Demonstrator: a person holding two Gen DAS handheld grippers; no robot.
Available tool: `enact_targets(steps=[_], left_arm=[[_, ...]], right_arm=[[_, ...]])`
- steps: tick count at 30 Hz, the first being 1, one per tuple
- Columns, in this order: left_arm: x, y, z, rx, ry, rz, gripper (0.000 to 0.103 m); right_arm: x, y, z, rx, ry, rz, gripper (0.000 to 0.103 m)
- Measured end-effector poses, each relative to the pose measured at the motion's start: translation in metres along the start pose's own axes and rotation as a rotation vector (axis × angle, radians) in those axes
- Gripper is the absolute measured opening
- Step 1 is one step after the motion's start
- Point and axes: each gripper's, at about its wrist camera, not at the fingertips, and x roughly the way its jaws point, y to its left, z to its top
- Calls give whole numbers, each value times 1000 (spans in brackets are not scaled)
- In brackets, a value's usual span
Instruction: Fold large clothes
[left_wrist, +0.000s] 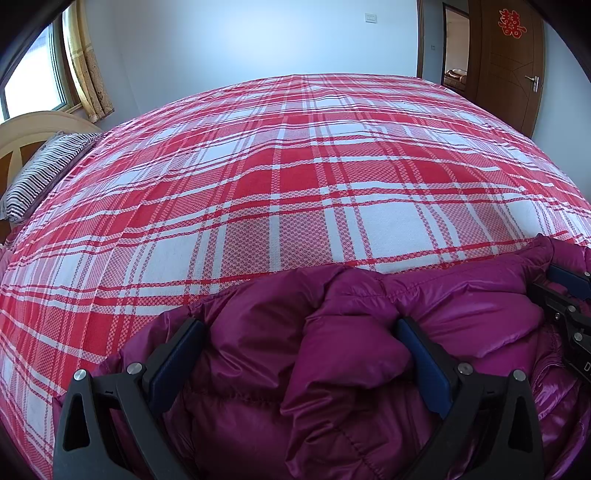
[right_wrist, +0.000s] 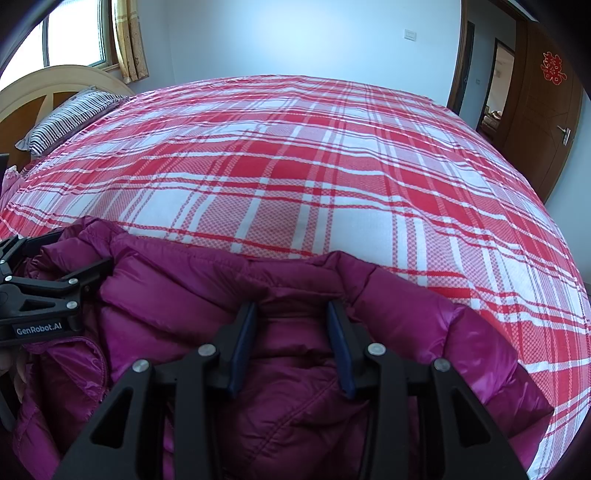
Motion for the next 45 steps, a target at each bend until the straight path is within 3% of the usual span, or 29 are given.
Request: enact_targets(steps=[18, 20, 22, 24, 25, 27, 29, 33, 39, 45], left_arm=[[1, -3, 4, 20, 13, 20, 102], [-10, 0, 9, 30, 32, 16, 102], [-40, 8, 11, 27, -3, -3, 102], [-81, 21, 5, 10, -52, -64, 102], [-103, 30, -2, 3, -67, -105, 102], [-141, 47, -26, -8, -82, -164, 102], [-180, 66, -67, -9, -100, -194, 102], [-225, 88, -151, -11, -62, -236, 102], [-276, 104, -269, -27, -13, -262, 102], [-291, 102, -344, -44, 57, -292, 102]], right_arm=[[1, 3, 2, -21, 6, -21, 43], [-1, 3, 5, -35, 16, -19, 43], [-13, -1, 7, -65, 27, -8, 46], [-41, -14, 5, -30, 1, 1, 58], [-59, -21, 0, -19, -10, 8, 65], [-103, -37, -18, -23, -25, 43, 68], [-137, -50, -41, -16, -20, 74, 74], [-207, -77, -116, 21, 40, 141, 81], [-269, -77, -228, 47, 135, 150, 81], [-283, -60, -312, 119, 195, 171, 81]])
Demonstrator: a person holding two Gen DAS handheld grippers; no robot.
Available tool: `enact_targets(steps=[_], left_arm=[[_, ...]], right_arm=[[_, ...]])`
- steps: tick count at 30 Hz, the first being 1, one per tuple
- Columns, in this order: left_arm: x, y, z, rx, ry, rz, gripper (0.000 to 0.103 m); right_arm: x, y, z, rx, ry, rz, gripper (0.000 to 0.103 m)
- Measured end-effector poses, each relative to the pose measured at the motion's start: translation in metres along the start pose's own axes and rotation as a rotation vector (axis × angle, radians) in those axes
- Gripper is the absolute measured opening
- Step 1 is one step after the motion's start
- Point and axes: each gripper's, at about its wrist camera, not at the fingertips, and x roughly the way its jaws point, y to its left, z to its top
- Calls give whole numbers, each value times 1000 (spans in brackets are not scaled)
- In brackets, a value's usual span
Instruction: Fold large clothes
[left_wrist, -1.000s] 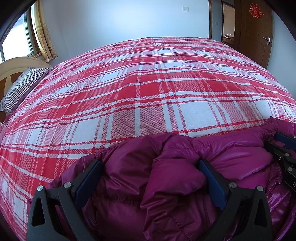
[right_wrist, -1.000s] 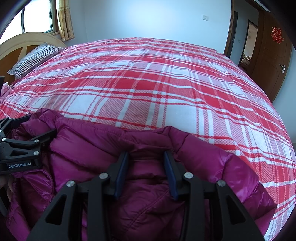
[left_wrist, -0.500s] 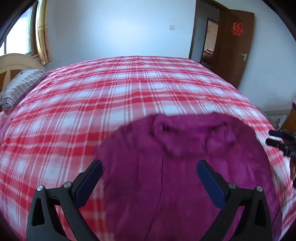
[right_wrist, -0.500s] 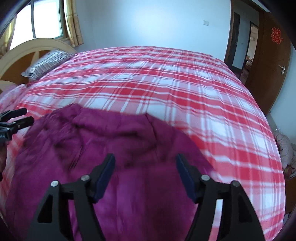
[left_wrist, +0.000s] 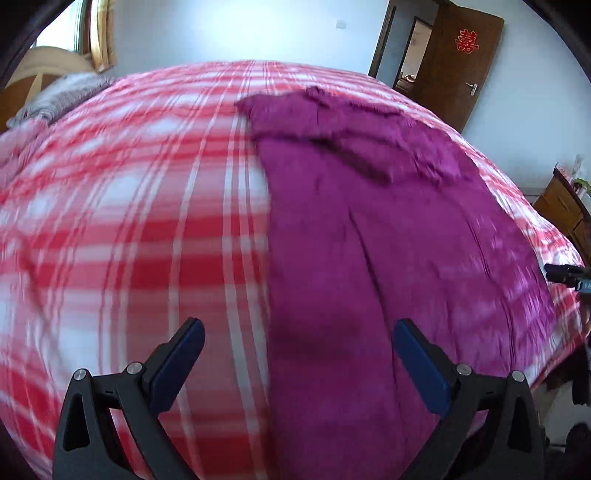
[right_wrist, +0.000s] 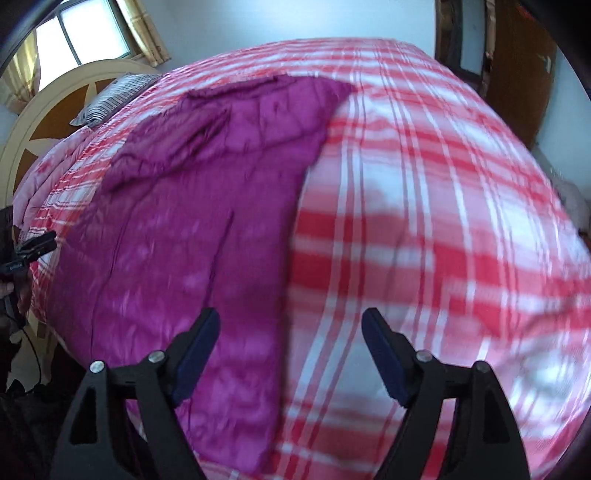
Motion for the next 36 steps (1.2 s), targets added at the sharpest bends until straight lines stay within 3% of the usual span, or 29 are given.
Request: enact_targets(steps=[5, 6, 7, 9, 10, 11, 16, 21, 23, 26, 28, 31, 33, 36], left_arm=[[4, -10, -36, 50, -3, 27, 102], [3, -13, -39, 69, -18, 40, 102], [3, -18, -42, 100, -31, 65, 97], [3, -21, -42, 125, -46, 69, 67], [0, -22, -41, 139, -53, 51, 35], [-4, -23, -40, 152, -48, 12, 11], [-62, -27, -39, 178, -167, -83, 5], [-162, -28, -28, 157, -335, -279, 4], [-192, -30, -20, 159, -406, -324, 3], [-219, -26, 0, 157, -501, -348, 1], [-215, -22, 21, 167, -527, -304, 1], [-181, -10, 56, 130, -465, -301, 0], [-154, -12, 63, 163, -415, -235, 0], [-106, 3, 54, 79, -220, -256, 1]], right_arm=[[11, 16, -50, 53, -12, 29, 81], [11, 19, -54, 53, -17, 40, 78], [10, 19, -56, 63, -26, 52, 68], [6, 14, -57, 104, -53, 91, 37], [6, 11, -56, 124, -63, 137, 18], [6, 9, -56, 139, -75, 157, 14], [-16, 13, -57, 181, -151, 228, 9], [-99, 27, -65, 163, -324, 309, 9], [-132, 36, -65, 134, -386, 334, 9], [-167, 41, -58, 119, -473, 347, 8], [-178, 38, -40, 120, -522, 346, 8], [-173, 27, -6, 141, -561, 337, 5], [-164, 17, 18, 179, -573, 339, 5], [-143, 14, 46, 182, -534, 298, 5]])
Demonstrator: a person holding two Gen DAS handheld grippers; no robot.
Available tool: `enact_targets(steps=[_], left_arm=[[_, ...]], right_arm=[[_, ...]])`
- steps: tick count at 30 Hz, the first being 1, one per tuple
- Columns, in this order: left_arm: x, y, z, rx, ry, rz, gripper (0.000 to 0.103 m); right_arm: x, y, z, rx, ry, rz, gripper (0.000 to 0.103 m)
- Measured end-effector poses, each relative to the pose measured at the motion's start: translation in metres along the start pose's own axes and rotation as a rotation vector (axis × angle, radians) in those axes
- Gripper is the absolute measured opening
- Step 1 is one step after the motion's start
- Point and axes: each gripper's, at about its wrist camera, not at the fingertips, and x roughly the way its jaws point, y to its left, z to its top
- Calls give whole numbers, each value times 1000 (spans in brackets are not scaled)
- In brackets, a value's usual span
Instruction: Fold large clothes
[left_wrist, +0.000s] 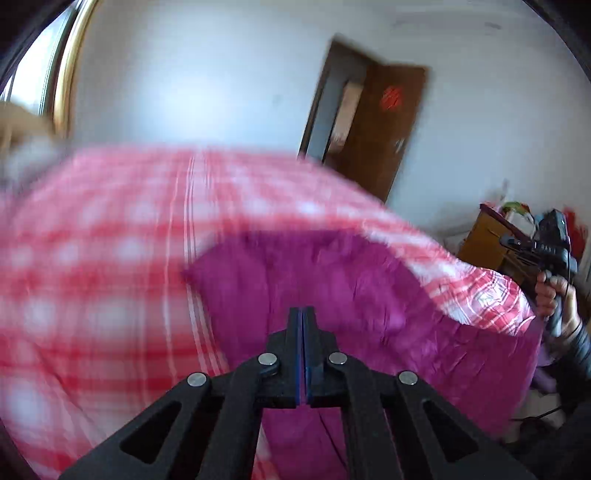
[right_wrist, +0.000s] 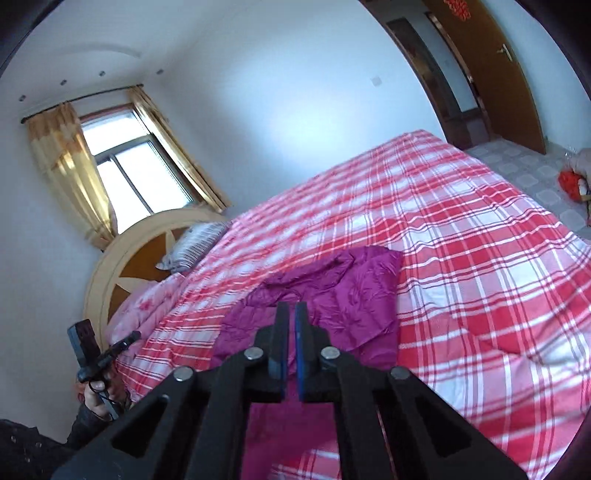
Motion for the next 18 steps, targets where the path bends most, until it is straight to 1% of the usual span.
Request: enact_targets(steps=[1, 2, 3, 4, 5, 6, 7, 8, 9, 10, 11, 13, 15, 16, 18], left_arm=[[5, 5, -12, -15, 60, 5, 1], [5, 8, -22, -22, 89, 29, 1], [6, 11, -30, -24, 105, 55, 1], [4, 13, -40, -17, 125, 82, 1], [1, 16, -53, -12, 146, 119, 1], [-1, 17, -64, -15, 161, 142, 1], [-2, 19, -73, -24, 172, 152, 1], [-4, 20, -83, -42, 182, 154, 1], [-5, 20, -92, -60, 194, 151, 1], [-7, 19, -105, -78, 213, 144, 2], [-8, 18, -112, -84, 225, 139, 2], [-9, 12, -134, -87, 255, 133, 2], [-6, 8, -153, -100, 288, 128, 2], [-3, 7, -157, -107, 296, 114, 2], [1, -1, -166, -86, 320, 103, 2]], right_arm=[[9, 0, -2, -17, 28, -16, 5], [14, 0, -7, -19, 64, -2, 10], [20, -3, -15, -22, 110, 18, 11], [23, -5, -25, -33, 142, 12, 14], [26, -8, -34, -42, 173, -7, 41], [31, -14, -46, -34, 216, -19, 62], [32, -22, -59, -8, 250, -29, 94], [31, -29, -74, 17, 274, -51, 99], [28, -33, -87, 30, 310, -66, 96], [23, -35, -97, 36, 337, -80, 89], [16, -38, -108, 39, 363, -106, 84], [2, -43, -129, 39, 409, -149, 84], [-11, -50, -147, 59, 453, -173, 84], [-15, -55, -156, 74, 474, -186, 84], [-18, -62, -173, 108, 501, -198, 84]])
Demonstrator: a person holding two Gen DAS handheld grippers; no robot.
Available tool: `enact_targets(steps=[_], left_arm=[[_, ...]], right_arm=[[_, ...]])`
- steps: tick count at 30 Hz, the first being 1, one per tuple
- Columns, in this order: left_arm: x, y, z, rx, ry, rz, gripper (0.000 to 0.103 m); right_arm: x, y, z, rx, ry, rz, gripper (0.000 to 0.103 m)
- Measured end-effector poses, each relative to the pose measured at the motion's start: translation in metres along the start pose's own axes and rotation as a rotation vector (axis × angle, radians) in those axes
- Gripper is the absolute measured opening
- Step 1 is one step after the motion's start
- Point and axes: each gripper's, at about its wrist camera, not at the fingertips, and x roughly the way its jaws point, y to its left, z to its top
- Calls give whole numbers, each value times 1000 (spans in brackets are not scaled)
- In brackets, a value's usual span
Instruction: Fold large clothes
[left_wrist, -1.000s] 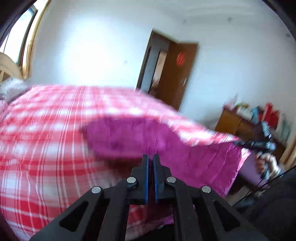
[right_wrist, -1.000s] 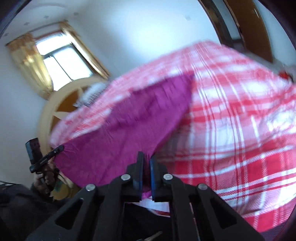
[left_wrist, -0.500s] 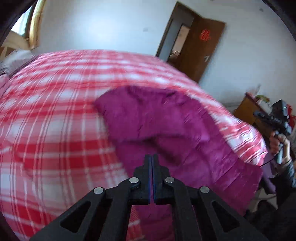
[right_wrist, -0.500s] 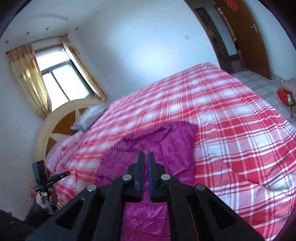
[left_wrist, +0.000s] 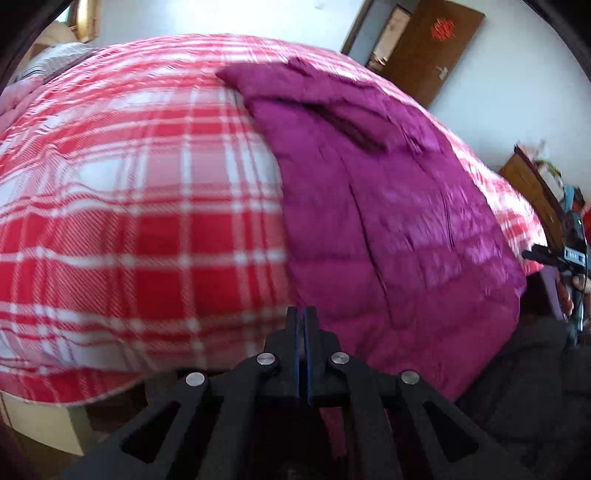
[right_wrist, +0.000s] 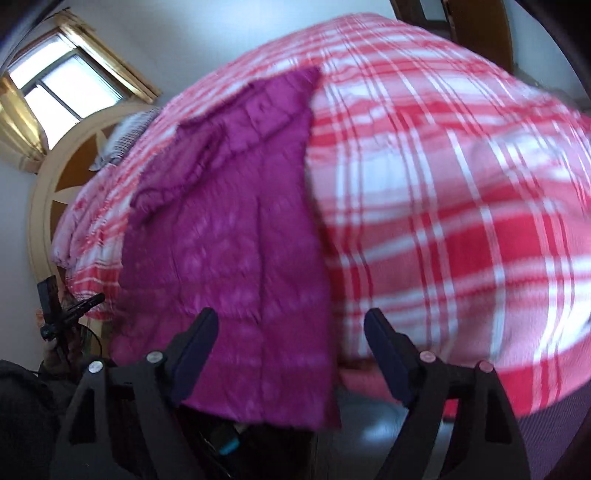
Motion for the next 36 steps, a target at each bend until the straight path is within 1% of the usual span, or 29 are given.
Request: enact_targets(steps=[2, 3, 4, 5, 6, 7, 8, 10, 13, 15, 17, 18, 20, 21, 22, 23, 24, 25, 26, 27, 28, 29, 33, 34, 36], left_arm=[[3, -5, -3, 9, 14, 0, 3], [4, -6, -3, 17, 25, 11, 3], [4, -8, -4, 29, 29, 35, 6], [4, -9, -4, 35, 21, 82, 30], [3, -9, -4, 32, 12, 107, 52], [0, -8, -4, 16, -3, 107, 95], [-2, -6, -5, -1, -15, 94, 100], [-6, -6, -4, -45, -21, 41, 100], [-4, -5, -4, -101, -10, 3, 100], [4, -6, -7, -131, 25, -29, 100], [17, -7, -12, -160, 80, -85, 100], [21, -7, -15, -168, 89, -120, 100], [24, -9, -20, -169, 100, -151, 100], [26, -10, -22, -166, 103, -163, 100], [26, -10, -24, -168, 105, -180, 100], [25, -10, -24, -171, 100, -201, 99], [22, -11, -24, -170, 89, -214, 97], [19, -11, -24, -164, 77, -226, 79], [14, -14, -22, -142, 67, -244, 41], [10, -18, -20, -109, 62, -246, 23], [4, -22, -18, -69, 43, -225, 8], [-4, -26, -16, -40, 17, -228, 7], [-39, -42, -5, 45, -78, -264, 3], [-46, -44, -2, 49, -99, -271, 3], [-70, -47, 6, 52, -174, -293, 2]], right_arm=[[11, -7, -7, 24, 23, 1, 84], [15, -10, -8, 37, 28, 1, 84], [19, -11, -9, 52, 34, 7, 84], [23, -13, -10, 63, 39, 21, 84], [24, -13, -11, 67, 43, 29, 84], [26, -12, -11, 67, 46, 33, 84], [28, -10, -10, 66, 49, 38, 84], [31, -6, -11, 60, 65, 57, 84], [37, 1, -16, 28, 92, 54, 84], [37, -1, -21, 25, 99, 58, 84], [36, -5, -24, 37, 102, 71, 84], [36, -6, -26, 42, 104, 80, 84], [39, -7, -29, 55, 117, 115, 82], [42, -6, -31, 60, 121, 139, 80], [45, -5, -31, 65, 124, 159, 73], [48, -4, -32, 72, 124, 178, 63], [52, -4, -32, 80, 123, 197, 57], [55, -2, -32, 81, 124, 208, 38], [56, 0, -33, 72, 121, 207, 20], [55, 3, -33, 60, 112, 209, 19], [52, 7, -32, 51, 98, 221, 16], [46, 11, -32, 42, 79, 236, 14], [7, 29, -23, 1, -38, 317, 13], [-3, 34, -20, -12, -67, 327, 13], [-23, 44, -16, -34, -115, 343, 13]])
